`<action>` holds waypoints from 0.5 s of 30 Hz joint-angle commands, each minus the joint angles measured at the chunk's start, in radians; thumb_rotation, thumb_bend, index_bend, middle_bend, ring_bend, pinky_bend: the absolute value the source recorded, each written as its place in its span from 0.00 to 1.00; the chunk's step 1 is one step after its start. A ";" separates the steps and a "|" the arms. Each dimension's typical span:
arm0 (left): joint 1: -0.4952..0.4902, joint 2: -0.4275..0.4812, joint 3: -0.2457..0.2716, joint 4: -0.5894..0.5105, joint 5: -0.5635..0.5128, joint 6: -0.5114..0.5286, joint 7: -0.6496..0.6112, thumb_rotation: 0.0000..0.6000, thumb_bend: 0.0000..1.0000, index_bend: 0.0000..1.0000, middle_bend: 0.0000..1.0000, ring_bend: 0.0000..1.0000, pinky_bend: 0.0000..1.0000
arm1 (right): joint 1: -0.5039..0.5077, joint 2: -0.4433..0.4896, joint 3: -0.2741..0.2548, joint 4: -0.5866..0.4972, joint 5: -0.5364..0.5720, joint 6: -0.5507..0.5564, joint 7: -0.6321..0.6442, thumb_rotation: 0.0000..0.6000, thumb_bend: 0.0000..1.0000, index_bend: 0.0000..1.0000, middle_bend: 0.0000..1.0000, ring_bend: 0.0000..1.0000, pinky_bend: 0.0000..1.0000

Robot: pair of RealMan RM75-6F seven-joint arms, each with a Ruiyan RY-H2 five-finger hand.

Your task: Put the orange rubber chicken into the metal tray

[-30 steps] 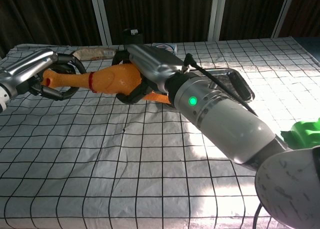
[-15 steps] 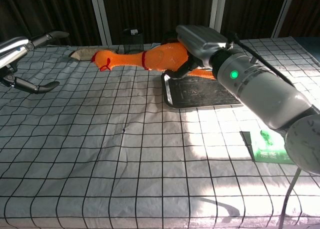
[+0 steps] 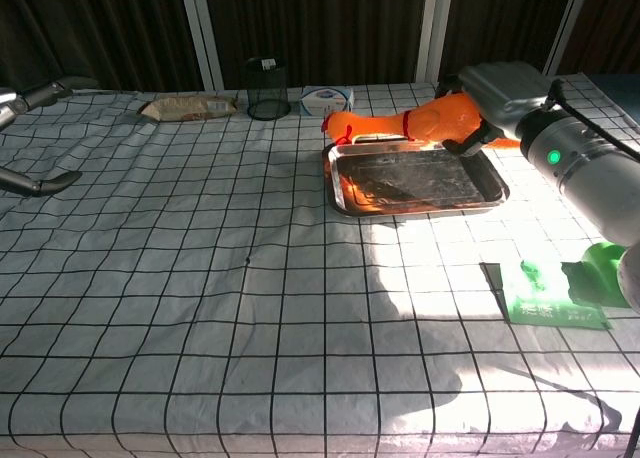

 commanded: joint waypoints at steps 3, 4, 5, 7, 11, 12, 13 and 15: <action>0.002 -0.037 -0.017 0.046 -0.013 0.014 -0.043 1.00 0.36 0.00 0.00 0.00 0.08 | 0.003 -0.077 -0.026 0.164 -0.039 -0.048 0.118 1.00 0.51 0.65 0.68 0.60 0.79; 0.004 -0.044 -0.021 0.057 -0.013 0.023 -0.053 1.00 0.37 0.00 0.00 0.00 0.08 | 0.003 -0.080 -0.029 0.176 -0.041 -0.058 0.125 1.00 0.51 0.58 0.62 0.53 0.73; 0.006 -0.050 -0.023 0.071 -0.014 0.028 -0.064 1.00 0.37 0.00 0.00 0.00 0.08 | 0.002 -0.079 -0.033 0.186 -0.043 -0.078 0.139 1.00 0.51 0.50 0.54 0.45 0.66; 0.008 -0.054 -0.024 0.087 -0.015 0.030 -0.078 1.00 0.38 0.00 0.00 0.00 0.08 | 0.001 -0.074 -0.030 0.188 -0.039 -0.110 0.161 1.00 0.48 0.31 0.37 0.27 0.51; 0.013 -0.057 -0.030 0.104 -0.025 0.029 -0.096 1.00 0.38 0.00 0.00 0.00 0.08 | 0.002 -0.056 -0.027 0.182 -0.047 -0.137 0.216 1.00 0.37 0.04 0.13 0.05 0.31; 0.014 -0.057 -0.031 0.105 -0.026 0.031 -0.098 1.00 0.38 0.00 0.00 0.00 0.08 | 0.000 -0.053 -0.028 0.182 -0.051 -0.136 0.228 1.00 0.33 0.01 0.08 0.02 0.27; 0.015 -0.057 -0.032 0.107 -0.026 0.033 -0.100 1.00 0.38 0.00 0.00 0.00 0.08 | -0.001 -0.051 -0.028 0.182 -0.055 -0.137 0.239 1.00 0.30 0.00 0.04 0.01 0.24; 0.017 -0.056 -0.033 0.108 -0.026 0.037 -0.102 1.00 0.38 0.00 0.00 0.00 0.08 | -0.004 -0.042 -0.031 0.179 -0.063 -0.140 0.263 1.00 0.25 0.00 0.00 0.00 0.18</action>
